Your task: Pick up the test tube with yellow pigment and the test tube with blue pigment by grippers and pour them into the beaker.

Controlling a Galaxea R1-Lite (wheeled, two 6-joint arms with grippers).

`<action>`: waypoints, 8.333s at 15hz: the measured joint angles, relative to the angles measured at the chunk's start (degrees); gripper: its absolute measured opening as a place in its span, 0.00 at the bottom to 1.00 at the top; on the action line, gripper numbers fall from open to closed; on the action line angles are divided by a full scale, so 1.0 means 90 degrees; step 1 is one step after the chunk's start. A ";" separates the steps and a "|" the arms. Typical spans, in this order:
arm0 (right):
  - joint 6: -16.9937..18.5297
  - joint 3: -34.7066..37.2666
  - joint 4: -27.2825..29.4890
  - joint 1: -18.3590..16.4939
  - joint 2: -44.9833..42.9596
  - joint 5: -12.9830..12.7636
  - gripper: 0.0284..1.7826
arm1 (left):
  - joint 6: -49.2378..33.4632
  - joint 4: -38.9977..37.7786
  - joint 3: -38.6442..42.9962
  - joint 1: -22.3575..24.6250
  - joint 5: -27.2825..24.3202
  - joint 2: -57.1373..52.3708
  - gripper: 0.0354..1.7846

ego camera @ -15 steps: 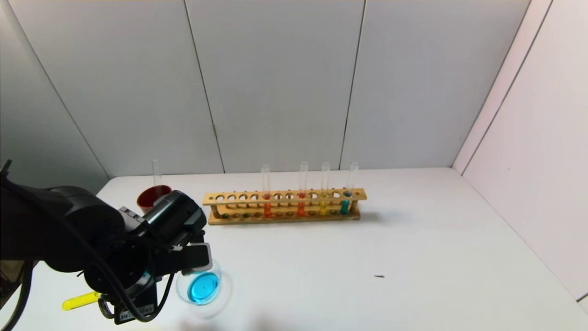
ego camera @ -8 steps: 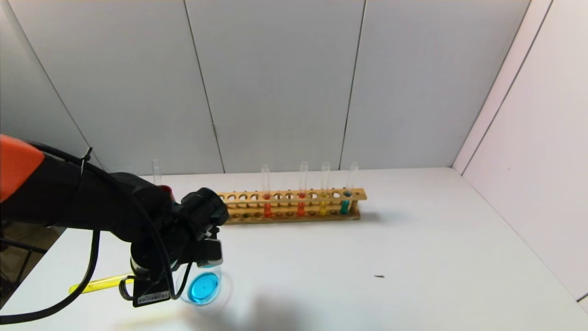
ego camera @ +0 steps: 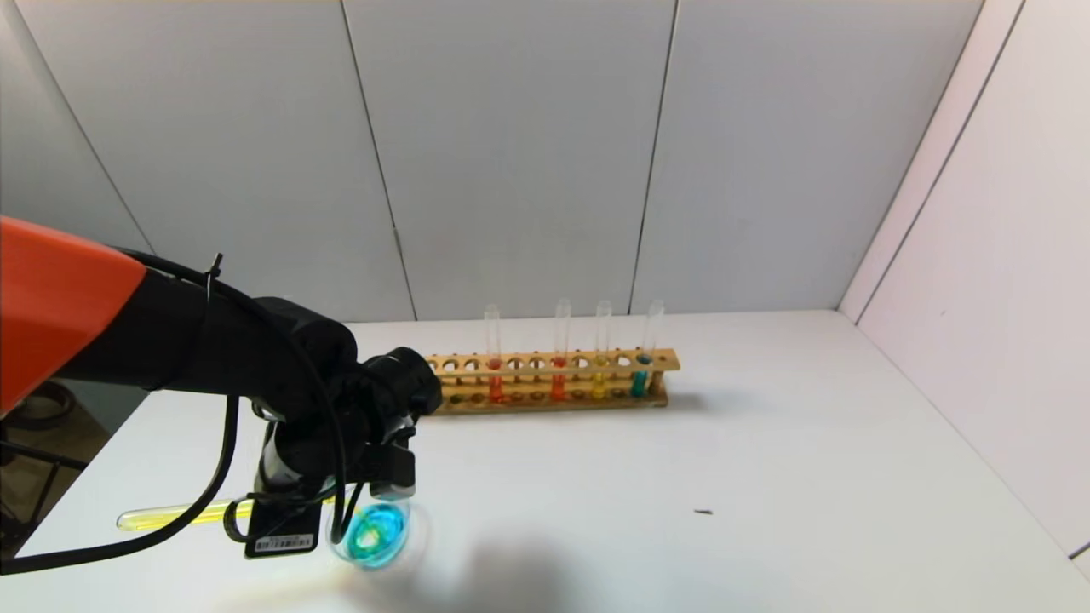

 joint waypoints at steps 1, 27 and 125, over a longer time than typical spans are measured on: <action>-0.0003 0.0000 0.0000 0.0000 0.0000 0.0000 0.95 | -0.0008 0.0058 -0.0009 -0.0004 0.0000 0.0026 0.16; -0.0003 0.0003 0.0000 0.0000 0.0000 0.0000 0.95 | -0.0066 0.2016 -0.1761 -0.0381 0.0416 0.1207 0.16; 0.0000 0.0000 0.0000 0.0000 0.0000 0.0003 0.95 | -0.3831 -0.6783 0.0916 0.2995 -0.2047 -0.1862 0.98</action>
